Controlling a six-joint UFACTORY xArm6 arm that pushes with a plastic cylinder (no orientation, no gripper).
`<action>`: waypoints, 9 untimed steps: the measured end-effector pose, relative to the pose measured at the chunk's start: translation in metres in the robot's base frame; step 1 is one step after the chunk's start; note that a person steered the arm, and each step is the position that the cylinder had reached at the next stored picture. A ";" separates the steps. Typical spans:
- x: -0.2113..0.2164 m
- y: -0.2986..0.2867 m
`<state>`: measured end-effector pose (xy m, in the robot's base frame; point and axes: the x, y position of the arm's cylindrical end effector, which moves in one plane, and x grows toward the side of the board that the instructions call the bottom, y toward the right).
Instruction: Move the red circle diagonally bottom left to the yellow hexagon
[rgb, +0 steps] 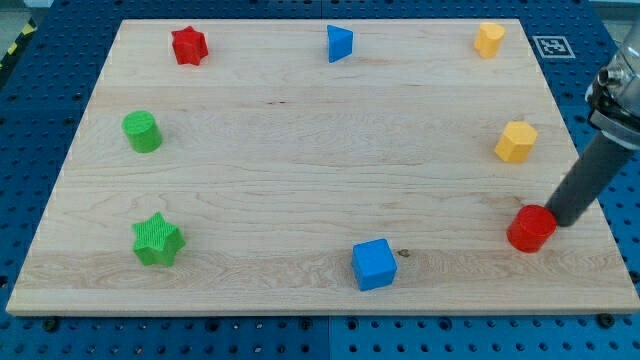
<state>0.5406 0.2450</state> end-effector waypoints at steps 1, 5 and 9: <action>0.031 0.000; -0.023 -0.024; -0.030 -0.096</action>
<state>0.5103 0.1493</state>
